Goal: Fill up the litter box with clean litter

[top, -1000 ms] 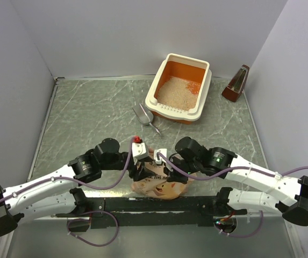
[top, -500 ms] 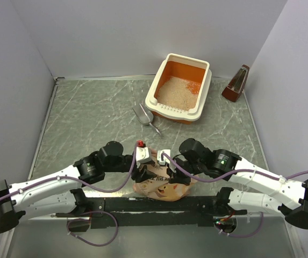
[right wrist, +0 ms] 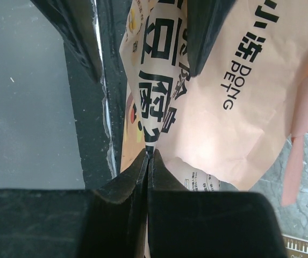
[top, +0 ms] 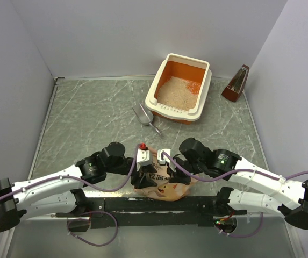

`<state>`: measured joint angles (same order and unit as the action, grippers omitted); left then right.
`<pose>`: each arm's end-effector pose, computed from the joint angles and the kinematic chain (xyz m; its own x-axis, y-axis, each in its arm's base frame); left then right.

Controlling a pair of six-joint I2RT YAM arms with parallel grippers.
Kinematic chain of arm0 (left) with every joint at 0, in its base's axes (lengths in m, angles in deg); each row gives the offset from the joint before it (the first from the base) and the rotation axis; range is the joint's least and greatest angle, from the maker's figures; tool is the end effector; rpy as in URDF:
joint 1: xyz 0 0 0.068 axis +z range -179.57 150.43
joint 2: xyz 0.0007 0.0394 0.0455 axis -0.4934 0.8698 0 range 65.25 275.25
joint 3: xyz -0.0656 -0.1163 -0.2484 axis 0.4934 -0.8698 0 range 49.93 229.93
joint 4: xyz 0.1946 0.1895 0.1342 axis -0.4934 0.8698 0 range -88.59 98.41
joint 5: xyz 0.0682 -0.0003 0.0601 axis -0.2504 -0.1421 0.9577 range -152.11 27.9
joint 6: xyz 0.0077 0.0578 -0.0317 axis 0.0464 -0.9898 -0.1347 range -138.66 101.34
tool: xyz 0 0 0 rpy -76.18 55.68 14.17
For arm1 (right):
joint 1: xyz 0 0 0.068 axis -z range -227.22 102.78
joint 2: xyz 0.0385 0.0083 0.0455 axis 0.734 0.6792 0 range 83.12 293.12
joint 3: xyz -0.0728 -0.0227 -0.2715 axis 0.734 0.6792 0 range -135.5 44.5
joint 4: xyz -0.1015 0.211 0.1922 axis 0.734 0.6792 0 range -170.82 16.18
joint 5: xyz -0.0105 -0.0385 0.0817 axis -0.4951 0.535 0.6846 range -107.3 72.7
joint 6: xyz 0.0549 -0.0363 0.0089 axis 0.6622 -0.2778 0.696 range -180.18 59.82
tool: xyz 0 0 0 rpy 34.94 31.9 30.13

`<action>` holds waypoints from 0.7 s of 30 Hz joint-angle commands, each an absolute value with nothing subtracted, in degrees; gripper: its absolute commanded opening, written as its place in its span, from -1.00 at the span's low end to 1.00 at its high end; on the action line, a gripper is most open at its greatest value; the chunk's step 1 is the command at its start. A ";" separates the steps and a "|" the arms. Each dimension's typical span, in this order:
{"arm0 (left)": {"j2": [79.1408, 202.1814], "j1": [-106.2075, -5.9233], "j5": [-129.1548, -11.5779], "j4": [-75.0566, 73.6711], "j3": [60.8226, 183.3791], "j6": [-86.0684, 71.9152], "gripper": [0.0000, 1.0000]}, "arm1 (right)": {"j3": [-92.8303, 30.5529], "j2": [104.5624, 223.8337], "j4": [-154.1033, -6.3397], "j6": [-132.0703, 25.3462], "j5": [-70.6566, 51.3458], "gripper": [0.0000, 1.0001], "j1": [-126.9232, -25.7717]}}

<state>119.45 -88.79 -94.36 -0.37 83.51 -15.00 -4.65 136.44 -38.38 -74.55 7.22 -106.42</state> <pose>0.1108 -0.2408 0.2515 -0.2277 0.2770 -0.9335 0.9725 0.0165 -0.2324 0.1005 0.2112 0.2830 -0.1303 -0.6595 -0.7403 -0.9908 0.0593 0.1216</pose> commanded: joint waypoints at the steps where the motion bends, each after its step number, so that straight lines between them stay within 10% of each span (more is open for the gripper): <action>1: 122.46 -89.16 -96.65 -1.76 84.73 -16.54 0.23 | -6.13 134.62 -45.13 -73.97 10.04 -1.00 -106.19; 21: 114.37 -88.80 -82.84 9.93 80.52 -21.38 -0.39 | -6.04 131.90 -43.55 -73.27 7.58 -1.00 -105.93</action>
